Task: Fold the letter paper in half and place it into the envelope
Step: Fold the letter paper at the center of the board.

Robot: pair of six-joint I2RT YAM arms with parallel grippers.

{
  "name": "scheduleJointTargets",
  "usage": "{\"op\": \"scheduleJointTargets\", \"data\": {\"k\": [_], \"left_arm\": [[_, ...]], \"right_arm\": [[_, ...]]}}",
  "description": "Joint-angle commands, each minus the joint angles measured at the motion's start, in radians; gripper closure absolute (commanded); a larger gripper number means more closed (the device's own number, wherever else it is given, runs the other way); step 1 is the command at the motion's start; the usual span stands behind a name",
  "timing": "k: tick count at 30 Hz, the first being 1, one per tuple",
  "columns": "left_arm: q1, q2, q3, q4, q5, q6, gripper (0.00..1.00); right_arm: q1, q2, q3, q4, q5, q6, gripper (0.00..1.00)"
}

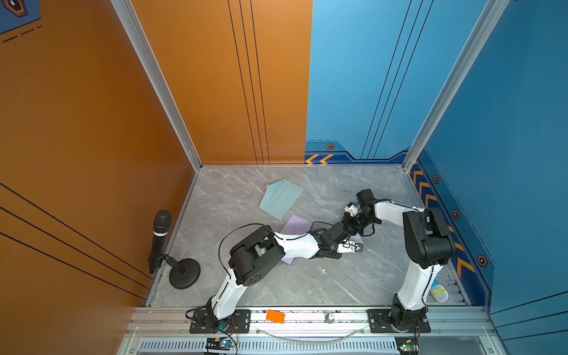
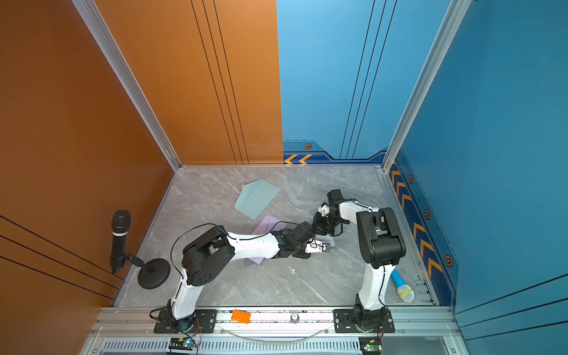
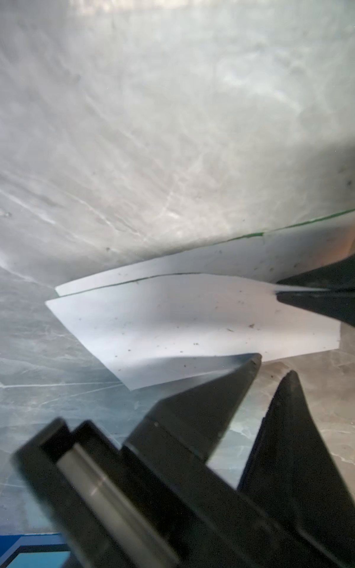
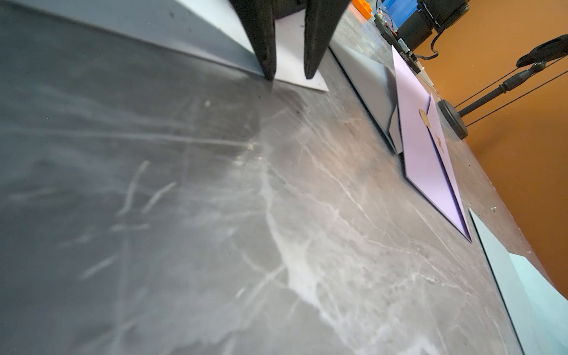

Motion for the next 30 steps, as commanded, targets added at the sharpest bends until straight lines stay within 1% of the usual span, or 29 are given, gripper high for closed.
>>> {"op": "scheduleJointTargets", "data": {"k": [1, 4, 11, 21, 24, 27, 30], "left_arm": [[-0.005, 0.003, -0.038, -0.048, -0.011, -0.041, 1.00], [-0.004, -0.003, -0.041, -0.053, -0.013, -0.050, 1.00], [0.002, -0.006, -0.043, -0.060, -0.012, -0.070, 1.00], [0.006, -0.012, -0.054, -0.067, -0.024, -0.109, 1.00], [0.008, -0.017, -0.053, -0.082, -0.044, -0.128, 1.00], [0.007, -0.025, -0.051, -0.093, -0.055, -0.157, 1.00], [0.004, -0.024, -0.048, -0.095, -0.052, -0.188, 1.00]], "right_arm": [[-0.029, 0.022, -0.042, -0.028, 0.063, -0.016, 0.79], [-0.055, 0.003, -0.055, -0.053, 0.110, -0.033, 0.78], [-0.151, -0.064, -0.093, -0.106, 0.141, -0.079, 0.77], [-0.279, -0.207, -0.180, -0.157, 0.186, -0.119, 0.76], [-0.296, -0.252, -0.192, -0.165, 0.177, -0.117, 0.75], [-0.282, -0.299, -0.212, -0.156, 0.143, -0.095, 0.69], [-0.259, -0.334, -0.257, -0.100, 0.108, -0.042, 0.65]]}}
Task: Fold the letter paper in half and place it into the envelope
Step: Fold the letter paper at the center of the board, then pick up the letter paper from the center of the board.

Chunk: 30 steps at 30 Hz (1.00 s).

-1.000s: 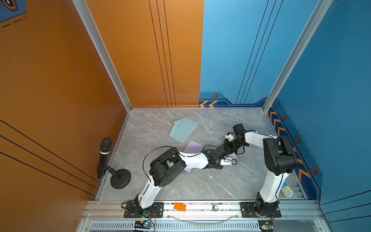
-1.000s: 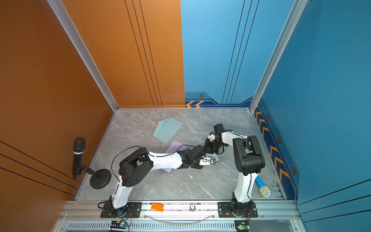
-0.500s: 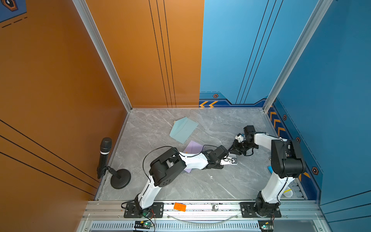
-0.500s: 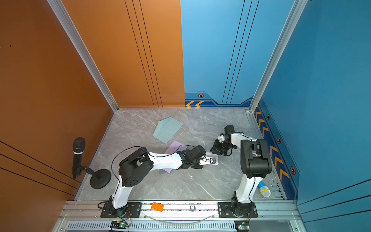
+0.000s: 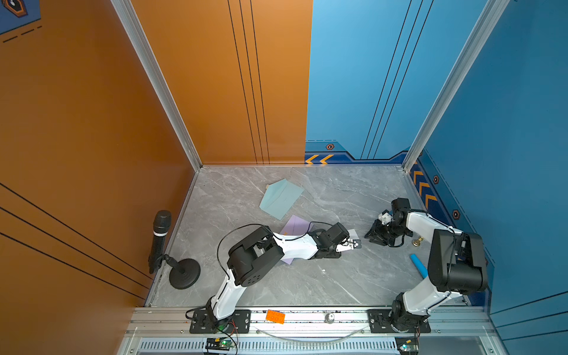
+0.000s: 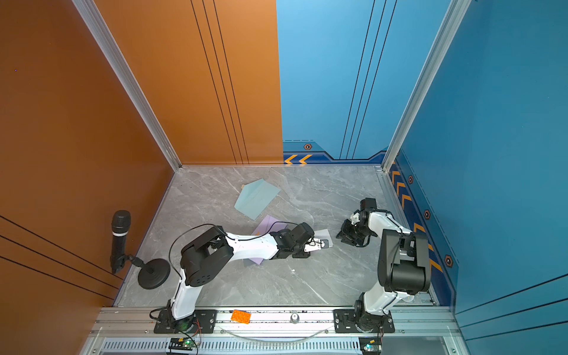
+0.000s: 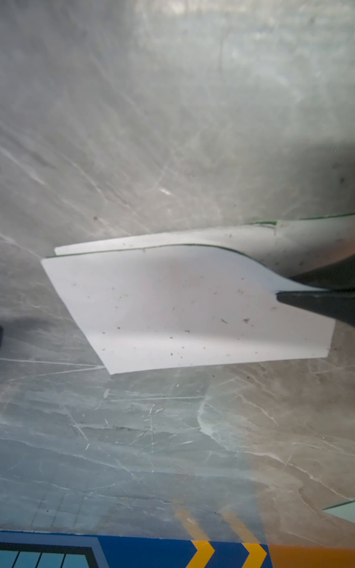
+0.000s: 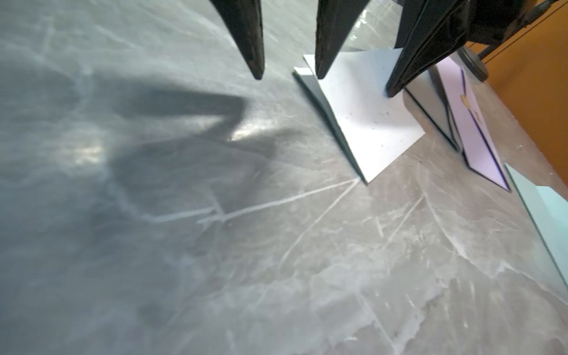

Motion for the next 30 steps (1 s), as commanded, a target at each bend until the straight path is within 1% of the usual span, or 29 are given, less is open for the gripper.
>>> {"op": "scheduleJointTargets", "data": {"k": [1, 6, 13, 24, 30], "left_arm": [[0.000, -0.006, -0.021, -0.095, -0.017, -0.059, 1.00], [-0.005, 0.005, -0.011, -0.105, -0.010, -0.105, 1.00], [-0.011, 0.011, -0.007, -0.106, 0.003, -0.136, 1.00], [-0.017, 0.037, 0.027, -0.142, 0.002, -0.127, 1.00], [-0.018, 0.043, 0.032, -0.150, -0.002, -0.127, 1.00]], "right_arm": [[0.025, -0.037, -0.060, 0.047, -0.044, 0.059, 0.64], [0.039, -0.044, -0.135, 0.154, -0.075, 0.129, 0.59], [0.043, -0.005, -0.175, 0.274, -0.148, 0.186, 0.59], [0.043, 0.010, -0.179, 0.338, -0.196, 0.213, 0.59], [0.043, -0.006, -0.183, 0.341, -0.204, 0.213, 0.60]]}}
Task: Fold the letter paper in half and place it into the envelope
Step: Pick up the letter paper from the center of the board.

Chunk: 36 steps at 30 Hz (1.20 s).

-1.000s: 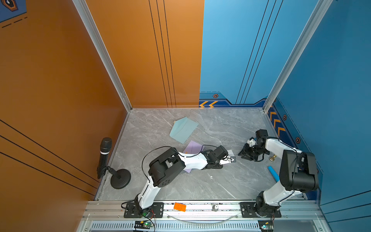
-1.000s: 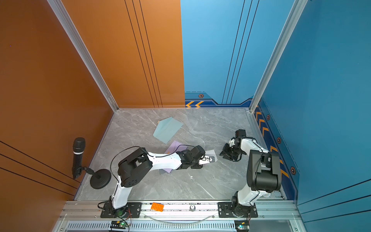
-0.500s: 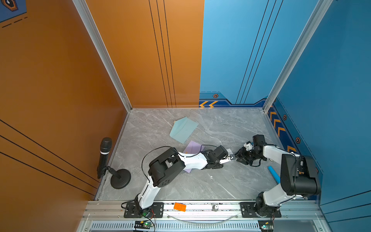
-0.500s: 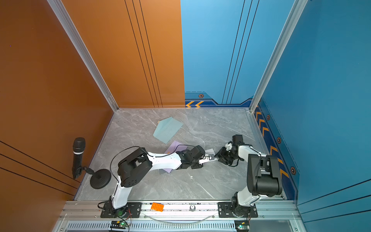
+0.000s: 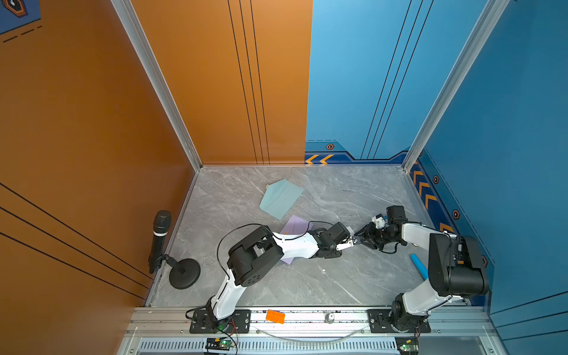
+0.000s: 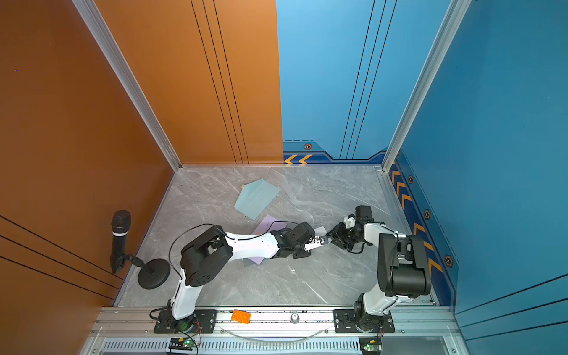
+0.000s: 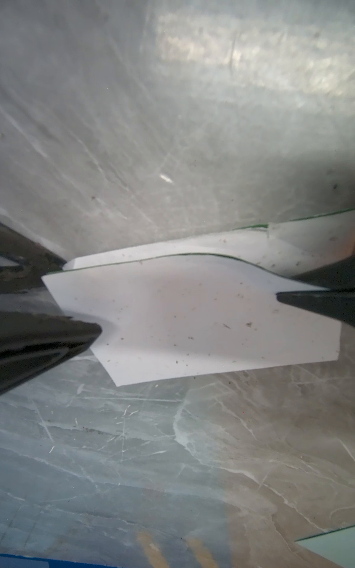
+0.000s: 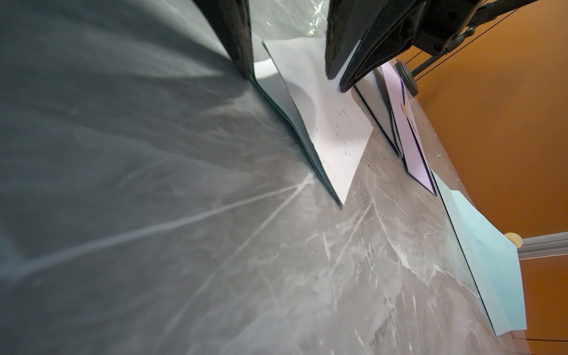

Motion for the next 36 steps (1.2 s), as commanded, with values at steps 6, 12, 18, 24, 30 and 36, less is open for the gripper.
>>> {"op": "scheduleJointTargets", "data": {"k": [6, 12, 18, 24, 30, 36], "left_arm": [[-0.016, 0.046, 0.008, -0.092, 0.002, -0.010, 1.00], [-0.017, 0.053, 0.016, -0.104, 0.002, -0.008, 1.00], [-0.020, 0.053, 0.014, -0.104, -0.004, -0.008, 1.00], [-0.020, 0.053, 0.014, -0.104, -0.007, -0.005, 1.00], [-0.021, 0.058, 0.020, -0.104, -0.013, 0.000, 1.00], [-0.024, 0.060, 0.020, -0.104, -0.020, 0.004, 1.00]], "right_arm": [[0.006, -0.015, -0.014, 0.021, -0.030, 0.010, 0.61], [0.009, 0.004, -0.016, 0.021, -0.012, 0.002, 0.62], [0.021, 0.006, -0.004, -0.067, 0.083, -0.063, 0.62], [0.031, 0.015, -0.006, -0.084, 0.121, -0.089, 0.62], [0.039, 0.038, -0.012, -0.035, 0.119, -0.078, 0.67], [0.032, 0.044, -0.027, 0.004, 0.107, -0.062, 0.77]]}}
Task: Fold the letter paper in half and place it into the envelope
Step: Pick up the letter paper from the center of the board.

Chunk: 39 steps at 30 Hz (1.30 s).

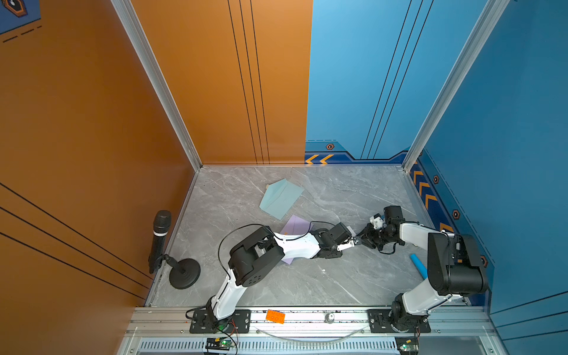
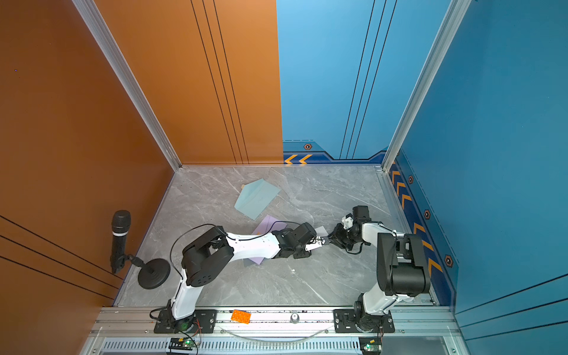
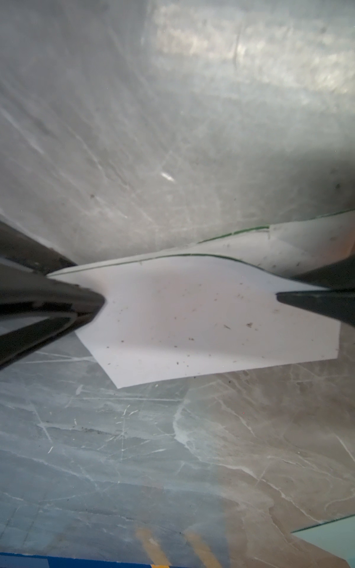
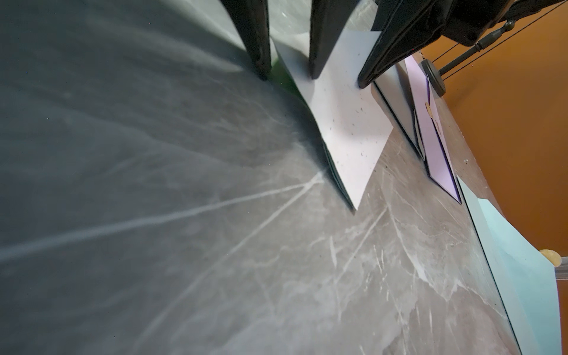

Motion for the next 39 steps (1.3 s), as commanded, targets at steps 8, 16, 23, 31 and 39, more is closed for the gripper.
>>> {"op": "scheduleJointTargets", "data": {"k": [8, 16, 23, 31, 39], "left_arm": [[-0.017, 0.052, -0.002, -0.081, -0.004, 0.005, 1.00], [-0.020, 0.057, -0.005, -0.113, -0.032, 0.008, 1.00], [-0.023, 0.034, -0.043, -0.042, -0.036, 0.000, 0.96], [-0.021, -0.004, -0.090, 0.009, -0.029, -0.010, 0.90], [-0.003, -0.107, -0.186, 0.078, 0.048, -0.066, 0.87]], "right_arm": [[-0.021, 0.026, -0.049, 0.054, 0.001, 0.026, 0.81], [-0.043, 0.009, -0.053, 0.071, -0.033, 0.031, 0.84], [-0.043, -0.005, -0.064, 0.112, -0.062, 0.036, 0.94], [-0.047, -0.022, -0.076, 0.179, -0.096, 0.042, 1.00], [-0.066, -0.050, -0.074, 0.238, -0.112, 0.032, 1.00]]}}
